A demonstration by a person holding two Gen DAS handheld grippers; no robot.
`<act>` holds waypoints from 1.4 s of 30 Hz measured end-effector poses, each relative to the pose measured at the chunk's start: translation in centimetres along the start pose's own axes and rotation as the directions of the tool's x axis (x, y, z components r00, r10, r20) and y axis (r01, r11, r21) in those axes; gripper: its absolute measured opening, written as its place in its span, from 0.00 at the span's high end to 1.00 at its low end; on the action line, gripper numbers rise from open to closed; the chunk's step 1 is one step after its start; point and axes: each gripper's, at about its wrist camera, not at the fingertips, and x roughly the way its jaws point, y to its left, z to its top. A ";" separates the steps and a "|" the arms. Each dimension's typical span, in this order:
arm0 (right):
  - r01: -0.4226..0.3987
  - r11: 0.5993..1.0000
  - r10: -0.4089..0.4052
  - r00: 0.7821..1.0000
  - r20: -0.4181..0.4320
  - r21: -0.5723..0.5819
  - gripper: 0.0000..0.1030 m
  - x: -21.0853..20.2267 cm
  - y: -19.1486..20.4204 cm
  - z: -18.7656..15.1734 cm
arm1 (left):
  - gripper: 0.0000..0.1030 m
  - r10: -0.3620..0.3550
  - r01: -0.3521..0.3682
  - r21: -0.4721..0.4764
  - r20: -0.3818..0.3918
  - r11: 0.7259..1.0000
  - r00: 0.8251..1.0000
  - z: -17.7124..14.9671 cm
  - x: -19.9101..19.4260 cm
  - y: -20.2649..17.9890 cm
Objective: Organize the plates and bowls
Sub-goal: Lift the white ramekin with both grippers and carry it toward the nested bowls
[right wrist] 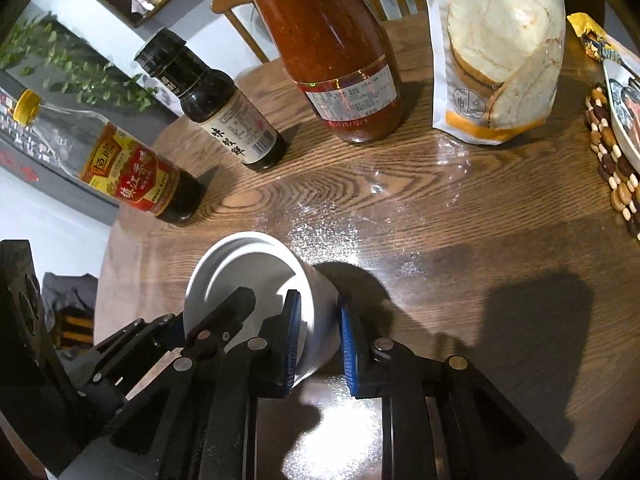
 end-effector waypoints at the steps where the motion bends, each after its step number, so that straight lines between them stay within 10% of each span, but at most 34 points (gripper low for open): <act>1: 0.001 1.000 -0.001 1.000 0.002 0.002 0.80 0.0 0.0 0.0 | 0.87 -0.003 0.003 0.000 0.002 1.000 1.000 0.0 0.0 0.0; 42: -0.066 0.998 0.066 0.986 0.155 -0.004 0.85 -8.5 1.4 -5.6 | 0.88 0.052 -0.075 0.105 0.201 0.992 0.978 -3.1 -8.9 -1.7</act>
